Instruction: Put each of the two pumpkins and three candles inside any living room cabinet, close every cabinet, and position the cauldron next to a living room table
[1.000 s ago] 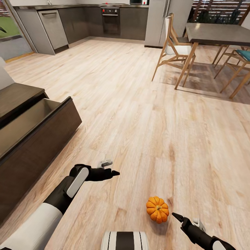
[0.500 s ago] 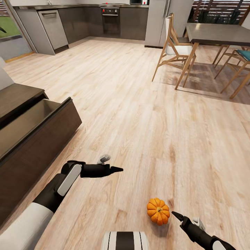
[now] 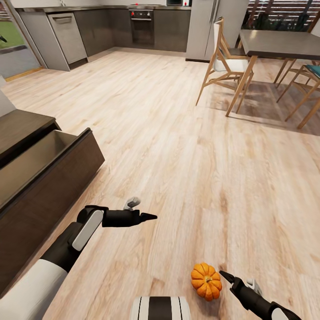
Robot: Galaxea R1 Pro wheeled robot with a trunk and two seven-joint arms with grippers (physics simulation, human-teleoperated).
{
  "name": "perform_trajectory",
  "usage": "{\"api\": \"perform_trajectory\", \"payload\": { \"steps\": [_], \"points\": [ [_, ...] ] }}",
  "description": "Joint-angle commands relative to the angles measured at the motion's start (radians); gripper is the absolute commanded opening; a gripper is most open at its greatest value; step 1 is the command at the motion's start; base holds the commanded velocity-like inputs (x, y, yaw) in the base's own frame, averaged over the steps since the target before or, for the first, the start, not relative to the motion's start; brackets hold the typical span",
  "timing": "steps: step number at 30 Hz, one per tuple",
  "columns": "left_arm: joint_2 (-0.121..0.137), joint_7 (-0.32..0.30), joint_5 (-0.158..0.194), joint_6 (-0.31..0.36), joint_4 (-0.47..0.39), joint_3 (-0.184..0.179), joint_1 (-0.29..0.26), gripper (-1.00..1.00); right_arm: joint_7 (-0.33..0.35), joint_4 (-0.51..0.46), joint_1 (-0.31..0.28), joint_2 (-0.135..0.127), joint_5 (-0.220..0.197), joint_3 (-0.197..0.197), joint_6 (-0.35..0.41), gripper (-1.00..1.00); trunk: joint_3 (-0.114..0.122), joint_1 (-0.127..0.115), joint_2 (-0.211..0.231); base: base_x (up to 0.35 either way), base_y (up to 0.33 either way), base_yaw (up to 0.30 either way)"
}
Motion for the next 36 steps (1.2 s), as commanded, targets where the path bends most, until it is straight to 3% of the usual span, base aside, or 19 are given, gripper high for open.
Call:
{"api": "perform_trajectory", "payload": {
  "steps": [1,4,24,36],
  "points": [
    [0.001,-0.006,-0.004,0.001,-0.001,-0.001,-0.001,1.00,0.001,0.000,0.000,0.000,-0.006,0.000,0.008,1.00,-0.001,0.000,0.000,0.020,0.003,0.000],
    [0.001,-0.006,-0.004,0.001,-0.002,-0.001,-0.001,1.00,0.001,0.000,0.000,0.000,-0.006,0.004,0.008,1.00,-0.001,0.000,0.000,0.013,0.002,0.000],
    [0.001,-0.006,-0.003,0.000,-0.002,-0.001,-0.001,1.00,0.000,-0.002,0.000,0.000,-0.004,0.015,0.009,1.00,-0.078,0.009,-0.005,0.001,0.000,0.000],
    [0.001,-0.008,-0.003,0.000,-0.003,-0.001,-0.001,1.00,-0.001,-0.010,-0.013,0.000,-0.003,0.046,0.009,1.00,-0.120,0.014,-0.007,0.000,0.000,0.000]
  ]
}}
